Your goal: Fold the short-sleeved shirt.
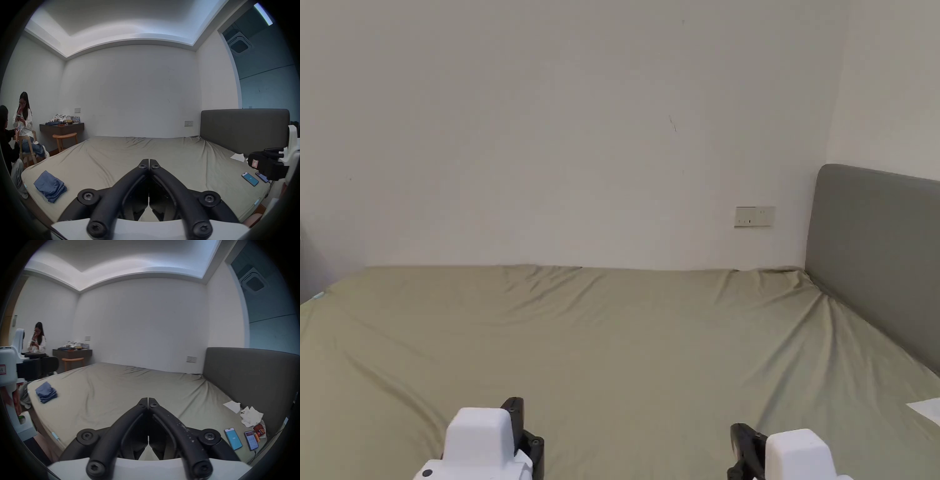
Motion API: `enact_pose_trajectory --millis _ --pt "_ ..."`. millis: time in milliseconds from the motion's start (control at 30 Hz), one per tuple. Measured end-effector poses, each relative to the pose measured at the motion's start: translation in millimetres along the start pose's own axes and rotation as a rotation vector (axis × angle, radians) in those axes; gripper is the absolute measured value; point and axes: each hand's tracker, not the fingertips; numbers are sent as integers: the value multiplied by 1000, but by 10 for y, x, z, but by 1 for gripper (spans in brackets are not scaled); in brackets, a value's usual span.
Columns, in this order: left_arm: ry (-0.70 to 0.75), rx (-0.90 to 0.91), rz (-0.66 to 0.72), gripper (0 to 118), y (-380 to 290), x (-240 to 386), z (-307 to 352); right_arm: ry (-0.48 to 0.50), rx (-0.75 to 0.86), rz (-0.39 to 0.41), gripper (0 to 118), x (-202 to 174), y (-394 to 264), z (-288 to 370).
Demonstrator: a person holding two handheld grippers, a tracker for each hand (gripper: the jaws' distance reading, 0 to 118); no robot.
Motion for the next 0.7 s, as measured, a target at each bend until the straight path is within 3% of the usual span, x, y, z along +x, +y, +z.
enact_pose_trajectory --millis 200,467,500,600,633,700 --pt "-9 10 18 0 45 50 50 -50 7 -45 1 174 -56 42" --pt "37 18 23 2 86 16 65 -107 18 -43 4 227 -79 67" --pt "37 18 28 16 92 7 65 -112 17 -40 10 229 -82 59" --pt "14 2 26 78 77 16 44 -112 2 -49 73 231 -78 48" --pt "33 2 3 94 59 36 44 -112 8 -64 95 231 -83 52" --pt "42 30 -31 117 29 57 69 -109 18 -76 116 224 -81 68"
